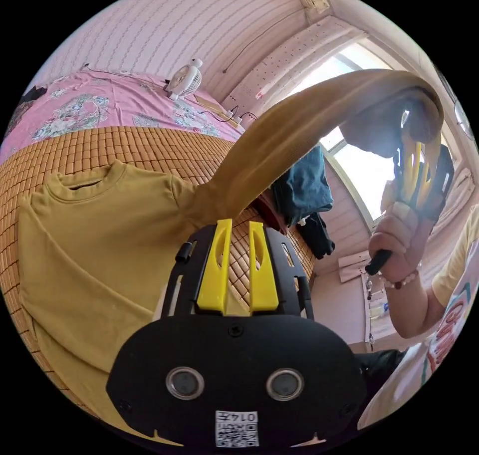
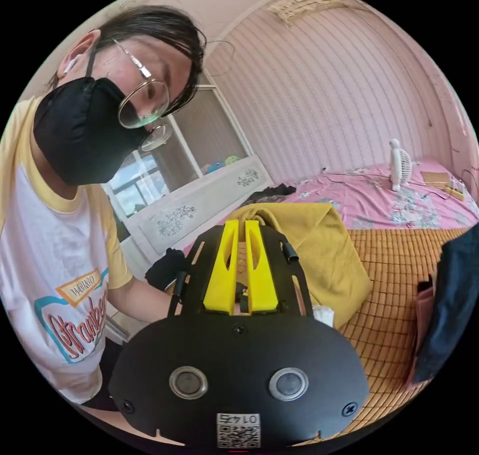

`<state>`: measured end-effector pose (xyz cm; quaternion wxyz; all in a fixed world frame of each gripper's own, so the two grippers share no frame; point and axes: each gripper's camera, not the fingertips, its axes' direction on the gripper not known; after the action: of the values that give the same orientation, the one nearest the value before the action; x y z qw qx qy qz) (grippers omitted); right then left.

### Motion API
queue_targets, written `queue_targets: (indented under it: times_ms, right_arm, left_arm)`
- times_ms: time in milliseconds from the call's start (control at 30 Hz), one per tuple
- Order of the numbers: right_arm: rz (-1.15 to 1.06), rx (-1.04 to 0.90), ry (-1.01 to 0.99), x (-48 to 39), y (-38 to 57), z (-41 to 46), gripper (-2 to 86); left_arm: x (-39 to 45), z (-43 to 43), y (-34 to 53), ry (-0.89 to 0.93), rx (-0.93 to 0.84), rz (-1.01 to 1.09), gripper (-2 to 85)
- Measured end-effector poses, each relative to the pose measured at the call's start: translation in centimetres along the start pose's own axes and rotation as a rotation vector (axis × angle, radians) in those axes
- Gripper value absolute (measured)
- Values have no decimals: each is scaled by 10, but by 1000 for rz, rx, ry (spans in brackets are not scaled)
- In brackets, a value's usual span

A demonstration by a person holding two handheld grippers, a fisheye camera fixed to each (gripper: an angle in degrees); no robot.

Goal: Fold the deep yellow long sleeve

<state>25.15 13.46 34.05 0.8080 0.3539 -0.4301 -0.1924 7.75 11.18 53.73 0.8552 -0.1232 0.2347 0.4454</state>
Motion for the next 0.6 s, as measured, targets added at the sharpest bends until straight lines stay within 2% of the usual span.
queue_targets:
  times_ms: [67,133,167,233,333,467,600]
  right_arm:
    - [-44,-96,-136,-20,0,39,26]
    - [-87,-319,-267,-50,19,100,38]
    - [-100,-388,-275,-57,28,115,46]
    - [-113,-707,-260,-76,76,173,76]
    - [-75,-929,-256,-82,123,209,89]
    - [-27,-989,-222,-78,136,222,86]
    - [-32,-994,-30,-53,125,240,83]
  left_arm:
    - [-29,-52,36,-100,9,-103,57]
    - [-51,-90,71,-190,-16,-201,53]
    - [-64,-113,96,-262,-50,-280,54]
    - [-81,-142,133,-357,-121,-384,56]
    - [-95,-180,179,-446,-186,-529,60]
    - [-96,-201,198,-464,-163,-589,65]
    - [-86,-192,185,-398,-105,-526,73]
